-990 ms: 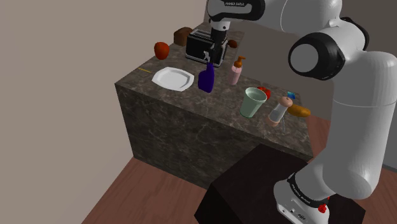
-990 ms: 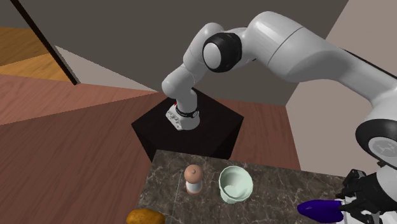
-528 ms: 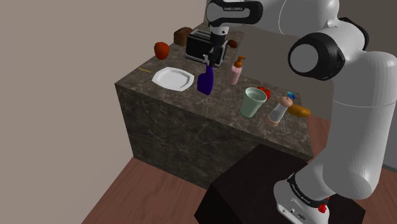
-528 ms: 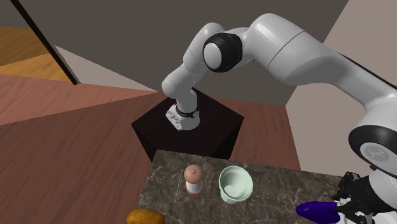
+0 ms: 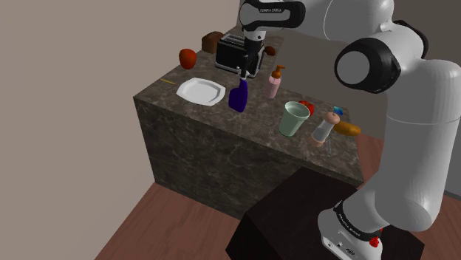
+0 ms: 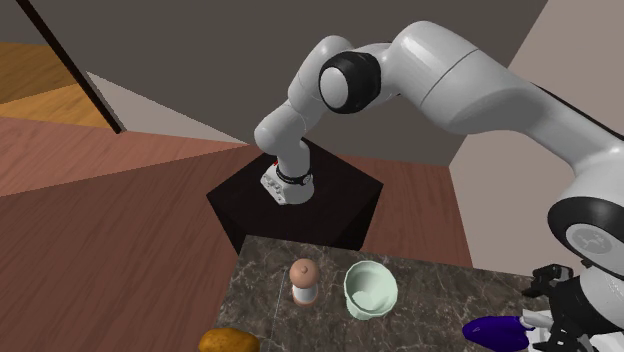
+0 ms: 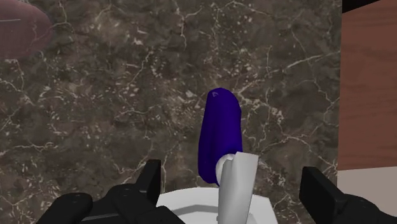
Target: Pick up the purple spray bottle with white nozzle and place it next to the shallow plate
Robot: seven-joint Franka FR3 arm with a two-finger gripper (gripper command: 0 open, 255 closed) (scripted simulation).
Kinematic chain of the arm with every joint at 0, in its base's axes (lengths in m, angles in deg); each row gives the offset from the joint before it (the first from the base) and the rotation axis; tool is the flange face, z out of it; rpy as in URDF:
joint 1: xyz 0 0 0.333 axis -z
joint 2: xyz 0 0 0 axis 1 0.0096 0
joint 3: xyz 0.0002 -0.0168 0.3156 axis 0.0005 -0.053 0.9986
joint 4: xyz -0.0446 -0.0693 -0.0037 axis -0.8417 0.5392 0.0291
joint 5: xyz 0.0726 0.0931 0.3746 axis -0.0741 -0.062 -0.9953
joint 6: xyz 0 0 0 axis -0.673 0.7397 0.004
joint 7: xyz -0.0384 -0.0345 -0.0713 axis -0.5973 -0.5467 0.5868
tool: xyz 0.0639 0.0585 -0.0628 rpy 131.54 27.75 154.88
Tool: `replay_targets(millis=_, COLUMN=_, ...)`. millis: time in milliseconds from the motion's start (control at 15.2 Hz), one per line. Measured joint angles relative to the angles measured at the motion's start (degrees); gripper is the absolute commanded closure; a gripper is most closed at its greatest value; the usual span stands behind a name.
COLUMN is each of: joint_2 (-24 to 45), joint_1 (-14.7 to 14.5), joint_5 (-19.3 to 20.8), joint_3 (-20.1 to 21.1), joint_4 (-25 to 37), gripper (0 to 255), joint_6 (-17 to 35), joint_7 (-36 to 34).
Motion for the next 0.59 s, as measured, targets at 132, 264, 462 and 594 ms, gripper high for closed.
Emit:
replay_targets(millis=132, joint_2=0.0, joint_1=0.0, joint_5=0.0, joint_3=0.0, joint_4=1.0, gripper=0, joint_6=-1.0, joint_7=-0.1)
replay_targets(millis=264, joint_2=-0.4, joint_1=0.3, joint_5=0.1, joint_3=-0.1, joint_4=3.5, gripper=0, joint_6=-3.8, joint_7=-0.1)
replay_targets(millis=462, joint_2=0.5, joint_1=0.8, joint_5=0.0, joint_3=-0.1, joint_4=7.7, gripper=0, joint_6=-7.1, joint_7=-0.3)
replay_targets(millis=594, joint_2=0.5, joint_1=0.8, joint_5=0.0, joint_3=-0.1, joint_4=8.0, gripper=0, joint_6=-7.5, joint_7=-0.3)
